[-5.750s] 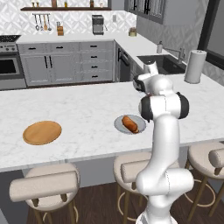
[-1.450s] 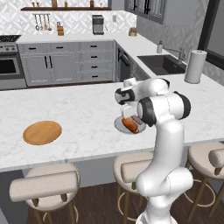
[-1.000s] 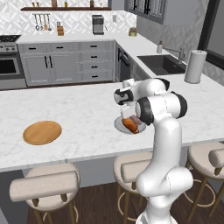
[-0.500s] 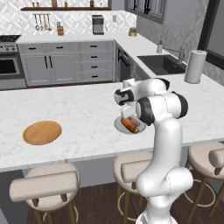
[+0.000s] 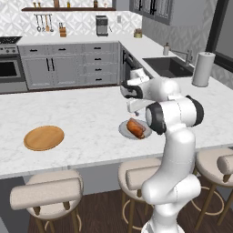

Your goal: Place one bun and one sausage from the bowl on each plate.

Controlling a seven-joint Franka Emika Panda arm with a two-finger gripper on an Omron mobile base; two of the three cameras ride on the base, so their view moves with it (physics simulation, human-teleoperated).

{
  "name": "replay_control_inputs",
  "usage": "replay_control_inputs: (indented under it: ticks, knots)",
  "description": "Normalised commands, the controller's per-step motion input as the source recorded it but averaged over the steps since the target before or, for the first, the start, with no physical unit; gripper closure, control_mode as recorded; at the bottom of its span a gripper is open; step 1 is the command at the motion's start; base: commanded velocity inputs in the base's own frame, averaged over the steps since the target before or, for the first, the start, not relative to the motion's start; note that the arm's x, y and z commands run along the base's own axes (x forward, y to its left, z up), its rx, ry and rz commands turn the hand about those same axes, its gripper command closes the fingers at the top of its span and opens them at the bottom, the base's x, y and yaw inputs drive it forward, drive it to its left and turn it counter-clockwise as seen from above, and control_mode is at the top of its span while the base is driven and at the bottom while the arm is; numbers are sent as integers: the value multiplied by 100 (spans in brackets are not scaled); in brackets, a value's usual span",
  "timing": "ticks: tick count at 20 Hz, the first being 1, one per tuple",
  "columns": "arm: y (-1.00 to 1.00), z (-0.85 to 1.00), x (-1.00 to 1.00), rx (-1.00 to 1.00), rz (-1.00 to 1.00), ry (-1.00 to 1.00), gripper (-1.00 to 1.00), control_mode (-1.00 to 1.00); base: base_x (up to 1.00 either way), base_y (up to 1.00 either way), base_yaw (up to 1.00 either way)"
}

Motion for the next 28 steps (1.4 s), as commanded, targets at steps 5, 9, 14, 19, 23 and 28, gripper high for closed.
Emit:
replay_control_inputs:
  ticks: [5,9,14,19,23,28]
  knots:
    - [-35,68,-25,0,-23,-11,-100,-100,0,0,0]
    - [-94,38,-2,0,-37,-18,-100,-100,0,0,0]
    - [-100,36,19,0,-27,-3,-100,-100,0,0,0]
    - [-73,-5,36,-3,-16,8,-100,-100,0,0,0]
    - [-20,-5,59,0,-2,0,-100,-100,0,0,0]
    - [-4,-12,49,0,5,0,-100,-100,0,0,0]
